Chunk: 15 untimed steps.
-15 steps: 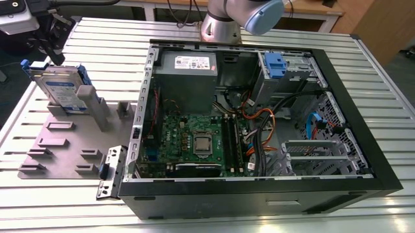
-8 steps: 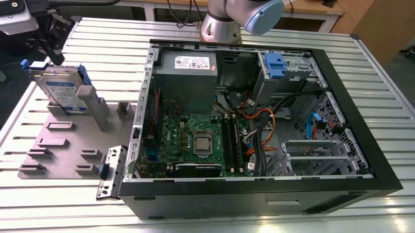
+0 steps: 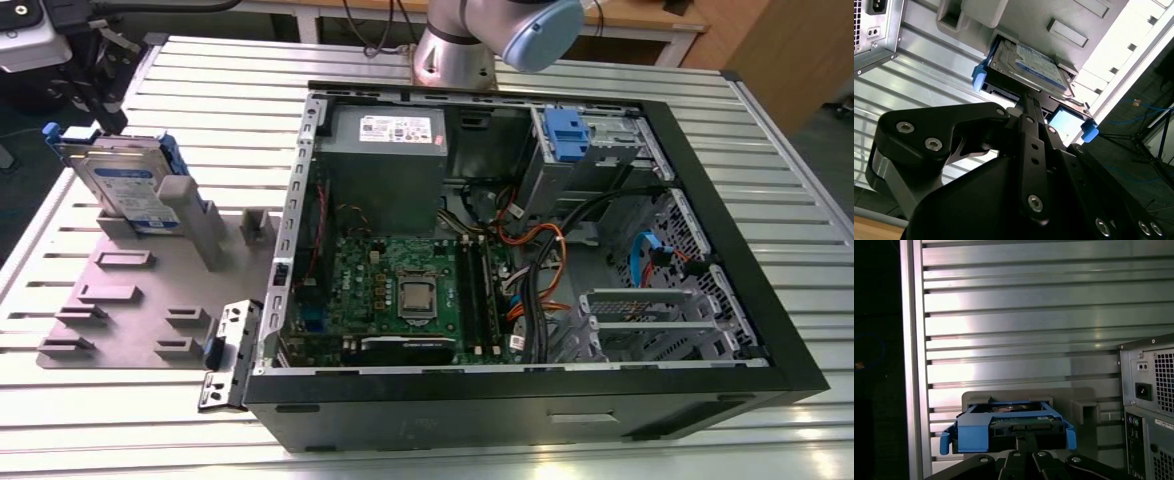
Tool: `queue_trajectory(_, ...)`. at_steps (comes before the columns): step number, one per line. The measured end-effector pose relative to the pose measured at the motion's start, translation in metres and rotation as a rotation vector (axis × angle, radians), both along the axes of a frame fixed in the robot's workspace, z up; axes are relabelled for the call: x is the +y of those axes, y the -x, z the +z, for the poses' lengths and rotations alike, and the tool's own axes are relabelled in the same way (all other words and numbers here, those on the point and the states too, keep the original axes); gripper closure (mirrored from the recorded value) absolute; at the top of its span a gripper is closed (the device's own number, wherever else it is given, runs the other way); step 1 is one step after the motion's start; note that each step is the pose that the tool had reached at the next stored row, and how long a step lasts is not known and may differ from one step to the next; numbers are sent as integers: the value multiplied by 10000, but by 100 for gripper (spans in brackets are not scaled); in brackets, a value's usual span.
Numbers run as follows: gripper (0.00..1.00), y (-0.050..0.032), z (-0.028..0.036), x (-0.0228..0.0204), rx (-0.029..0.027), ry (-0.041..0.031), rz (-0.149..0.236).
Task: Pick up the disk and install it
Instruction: 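Reach for the disk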
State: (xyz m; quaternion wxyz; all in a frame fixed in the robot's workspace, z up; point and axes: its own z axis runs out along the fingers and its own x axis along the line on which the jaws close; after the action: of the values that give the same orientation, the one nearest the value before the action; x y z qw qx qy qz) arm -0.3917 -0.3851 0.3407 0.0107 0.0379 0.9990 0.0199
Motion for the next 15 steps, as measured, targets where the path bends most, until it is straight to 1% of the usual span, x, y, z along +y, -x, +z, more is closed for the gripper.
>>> queue_trajectory(15,89,68,-44,-2,1,10,0)
